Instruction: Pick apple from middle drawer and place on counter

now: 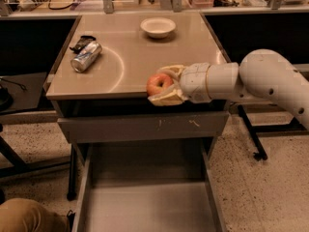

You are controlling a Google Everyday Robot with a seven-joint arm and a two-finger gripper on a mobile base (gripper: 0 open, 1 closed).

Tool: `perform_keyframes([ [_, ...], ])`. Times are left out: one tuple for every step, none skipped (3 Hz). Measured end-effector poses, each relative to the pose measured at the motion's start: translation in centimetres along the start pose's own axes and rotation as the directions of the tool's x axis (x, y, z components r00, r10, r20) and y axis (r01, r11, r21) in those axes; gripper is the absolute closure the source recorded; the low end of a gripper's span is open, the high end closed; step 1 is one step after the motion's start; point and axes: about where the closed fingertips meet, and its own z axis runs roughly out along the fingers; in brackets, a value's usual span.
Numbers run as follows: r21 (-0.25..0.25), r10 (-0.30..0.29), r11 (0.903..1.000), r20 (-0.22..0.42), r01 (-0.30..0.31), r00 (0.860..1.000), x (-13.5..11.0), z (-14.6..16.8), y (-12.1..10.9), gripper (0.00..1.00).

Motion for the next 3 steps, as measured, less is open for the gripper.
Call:
perform_keyframes([
  [0.037,-0.004,0.9993,0.006,0.004,1.0,0.0,0.0,-3.2,1.0],
  [0.1,-0.087,0.9911,-0.021,0.088,0.996,-1.3,0.1,-4.8,1.0],
  [0.097,-0.053,0.9937,-0.041,0.057,0.998,-1.6,1.0,-6.3,1.0],
])
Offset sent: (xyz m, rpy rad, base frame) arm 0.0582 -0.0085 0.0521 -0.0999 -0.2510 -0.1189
